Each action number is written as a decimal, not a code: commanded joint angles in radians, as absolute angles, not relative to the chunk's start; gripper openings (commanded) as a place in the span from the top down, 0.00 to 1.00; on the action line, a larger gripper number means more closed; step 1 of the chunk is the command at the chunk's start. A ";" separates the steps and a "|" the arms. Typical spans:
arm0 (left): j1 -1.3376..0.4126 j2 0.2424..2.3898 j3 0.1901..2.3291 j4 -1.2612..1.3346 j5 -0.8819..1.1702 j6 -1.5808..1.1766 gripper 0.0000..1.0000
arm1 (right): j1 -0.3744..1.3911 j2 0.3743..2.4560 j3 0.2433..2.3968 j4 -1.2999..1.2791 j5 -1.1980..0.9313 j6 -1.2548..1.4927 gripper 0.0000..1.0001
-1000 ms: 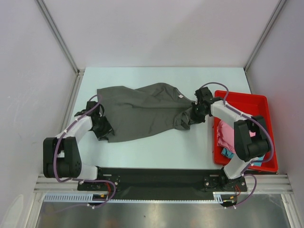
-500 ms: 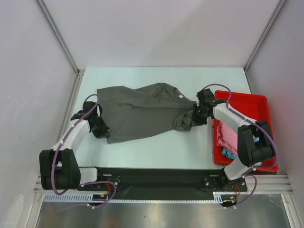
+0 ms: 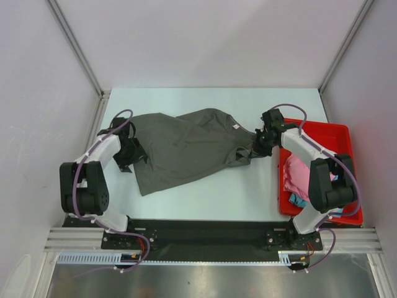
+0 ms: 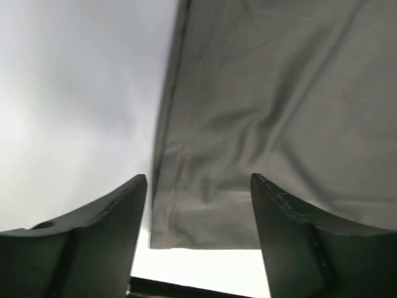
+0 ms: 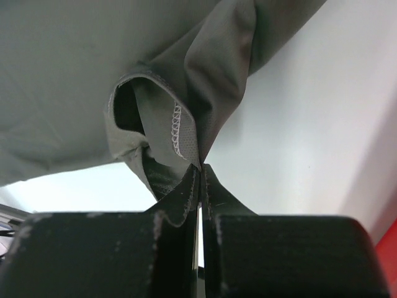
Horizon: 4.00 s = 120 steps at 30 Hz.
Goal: Fold and stack the t-shirts
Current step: Flatten the tshirt out
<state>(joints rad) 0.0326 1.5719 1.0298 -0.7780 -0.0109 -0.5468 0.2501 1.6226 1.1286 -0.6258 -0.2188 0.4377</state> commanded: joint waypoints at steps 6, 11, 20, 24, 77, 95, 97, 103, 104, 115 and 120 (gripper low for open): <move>0.043 1.206 0.890 -0.865 -0.008 -0.651 0.34 | 0.239 1.597 1.164 -0.632 -0.229 0.425 1.00; 0.041 1.059 0.619 -0.795 0.162 -0.776 0.47 | 0.236 1.568 1.115 -0.614 -0.238 0.420 1.00; 0.040 1.101 0.522 -0.735 0.094 -0.818 0.43 | 0.235 1.548 1.071 -0.598 -0.253 0.414 1.00; 0.041 1.131 0.549 -0.707 0.086 -0.810 0.45 | 0.233 1.540 1.054 -0.595 -0.262 0.414 1.00; 0.041 1.078 0.709 -0.825 -0.045 -0.718 1.00 | 0.186 1.449 0.914 -0.585 -0.252 0.498 0.52; 0.041 1.037 0.716 -0.819 -0.008 -0.687 1.00 | 0.150 1.709 1.061 -0.503 -0.342 0.497 1.00; 0.041 1.026 0.744 -0.845 -0.012 -0.681 1.00 | 0.152 1.654 1.078 -0.521 -0.391 0.456 1.00; 0.041 0.930 0.813 -1.017 -0.198 -0.770 1.00 | 0.150 1.244 0.863 -0.505 -0.428 0.464 1.00; 0.047 0.934 0.774 -0.994 -0.192 -0.782 1.00 | 0.140 1.249 0.774 -0.445 -0.426 0.495 1.00; 0.103 0.873 0.761 -1.046 -0.164 -0.795 1.00 | 0.110 1.246 0.942 -0.580 -0.571 0.498 1.00; 0.117 0.920 0.823 -0.939 -0.055 -0.746 1.00 | 0.089 1.330 0.987 -0.549 -0.645 0.531 1.00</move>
